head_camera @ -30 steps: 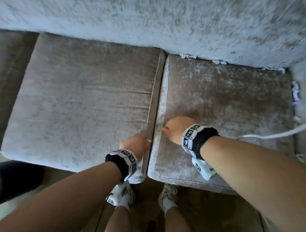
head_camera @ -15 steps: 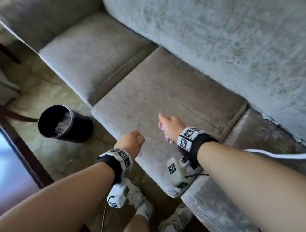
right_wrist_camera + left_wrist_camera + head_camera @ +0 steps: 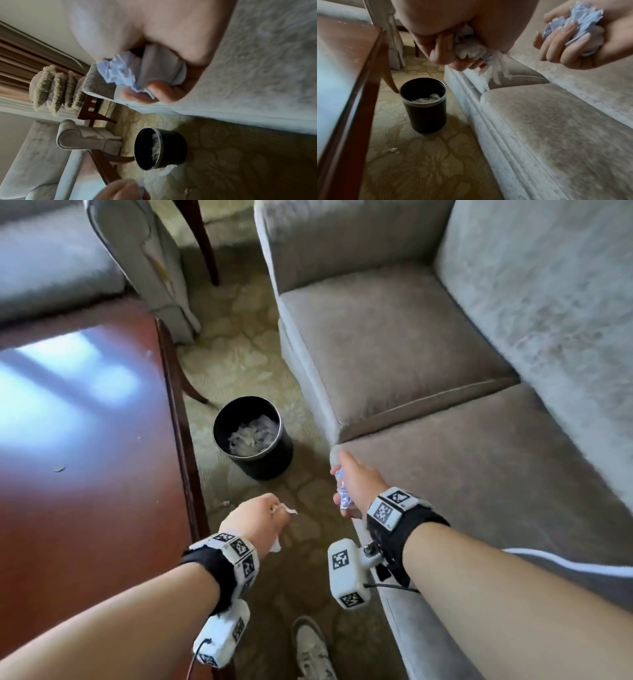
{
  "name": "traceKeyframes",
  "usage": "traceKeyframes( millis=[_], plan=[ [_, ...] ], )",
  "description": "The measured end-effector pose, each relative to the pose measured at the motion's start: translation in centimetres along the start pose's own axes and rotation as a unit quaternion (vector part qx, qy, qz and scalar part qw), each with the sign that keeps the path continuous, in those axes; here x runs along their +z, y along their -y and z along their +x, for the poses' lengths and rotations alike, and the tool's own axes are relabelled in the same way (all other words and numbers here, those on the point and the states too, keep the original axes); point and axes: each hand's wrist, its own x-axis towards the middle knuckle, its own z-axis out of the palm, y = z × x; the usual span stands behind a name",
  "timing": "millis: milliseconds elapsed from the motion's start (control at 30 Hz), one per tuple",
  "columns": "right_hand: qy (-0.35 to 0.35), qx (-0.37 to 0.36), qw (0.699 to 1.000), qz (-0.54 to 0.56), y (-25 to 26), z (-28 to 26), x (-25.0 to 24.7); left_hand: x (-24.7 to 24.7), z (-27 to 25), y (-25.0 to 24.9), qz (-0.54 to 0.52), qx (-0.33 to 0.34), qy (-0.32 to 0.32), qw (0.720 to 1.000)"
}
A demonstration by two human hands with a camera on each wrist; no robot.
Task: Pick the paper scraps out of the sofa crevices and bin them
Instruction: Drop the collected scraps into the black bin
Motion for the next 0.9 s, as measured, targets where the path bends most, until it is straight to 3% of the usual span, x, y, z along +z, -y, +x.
traceKeyframes(
  millis=[167,400,533,633,733,900],
  plan=[
    [0.047,-0.022,0.998,-0.038,4.9,3.7,6.1,-4.5,3.7,4.1,-0.011,-0.034,-0.019,0.999],
    [0.088,-0.033,0.992,-0.08,10.0,10.2,11.7,-8.4,11.9,4.9,-0.043,-0.059,-0.027,0.997],
    [0.095,-0.004,0.99,-0.104,13.3,15.7,13.9,-10.8,17.0,5.2,-0.005,-0.057,0.001,0.998],
    [0.112,0.041,0.984,-0.134,15.4,20.1,15.8,-12.2,20.8,6.5,-0.032,-0.08,-0.017,0.996],
    [0.124,0.1,0.983,-0.091,17.4,22.6,17.6,-13.1,24.1,7.5,-0.075,-0.101,-0.009,0.992],
    [0.123,0.087,0.984,-0.092,18.7,26.6,19.9,-14.1,28.9,10.3,-0.11,-0.107,-0.015,0.988]
  ],
)
